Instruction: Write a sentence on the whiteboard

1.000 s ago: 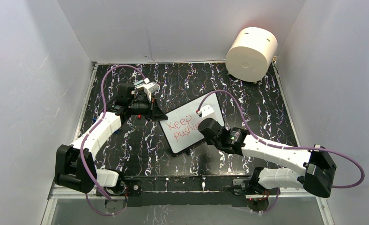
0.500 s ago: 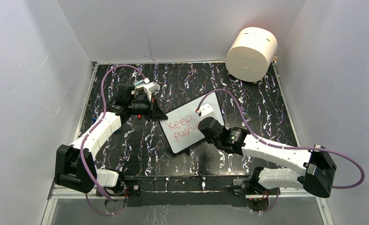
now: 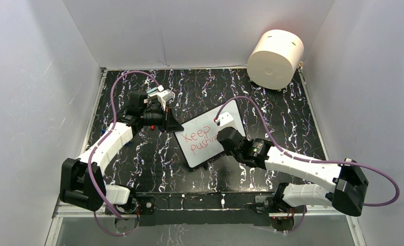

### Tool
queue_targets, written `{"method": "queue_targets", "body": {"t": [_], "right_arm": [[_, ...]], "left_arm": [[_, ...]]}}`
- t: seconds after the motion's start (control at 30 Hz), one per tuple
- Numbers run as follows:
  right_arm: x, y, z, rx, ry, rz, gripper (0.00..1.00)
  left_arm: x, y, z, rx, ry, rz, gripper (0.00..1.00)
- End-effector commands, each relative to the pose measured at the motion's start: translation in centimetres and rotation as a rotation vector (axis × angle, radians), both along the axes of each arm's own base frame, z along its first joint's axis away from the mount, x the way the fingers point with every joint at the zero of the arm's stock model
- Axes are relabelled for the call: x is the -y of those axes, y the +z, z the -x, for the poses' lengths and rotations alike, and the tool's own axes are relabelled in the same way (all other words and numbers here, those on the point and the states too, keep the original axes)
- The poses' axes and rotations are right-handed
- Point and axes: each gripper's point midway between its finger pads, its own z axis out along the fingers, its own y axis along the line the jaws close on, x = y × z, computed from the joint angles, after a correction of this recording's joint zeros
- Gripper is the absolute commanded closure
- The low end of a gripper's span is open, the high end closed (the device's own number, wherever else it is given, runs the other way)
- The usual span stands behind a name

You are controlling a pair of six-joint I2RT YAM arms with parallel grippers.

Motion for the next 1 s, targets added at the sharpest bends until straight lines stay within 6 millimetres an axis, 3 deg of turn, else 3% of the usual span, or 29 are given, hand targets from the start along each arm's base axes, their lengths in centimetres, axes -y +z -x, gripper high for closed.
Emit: {"method": "queue_targets", "body": {"t": [0.0, 0.43, 0.97], "right_arm": [[-1.4, 2.2, -1.1, 0.038, -0.020, -0.088, 1.00], [-0.2, -1.5, 1.0, -0.090, -0.026, -0.038, 1.00], [0.3, -3.2, 2.1, -0.153, -0.030, -0.018, 1.00]], "left_arm": [[-1.0, -3.1, 0.2, -0.068, 0.043, -0.110, 1.00], [-1.0, -3.0, 0.2, -0.066, 0.042, -0.109, 1.00], [-1.0, -3.0, 0.2, -0.067, 0.042, -0.109, 1.00]]}}
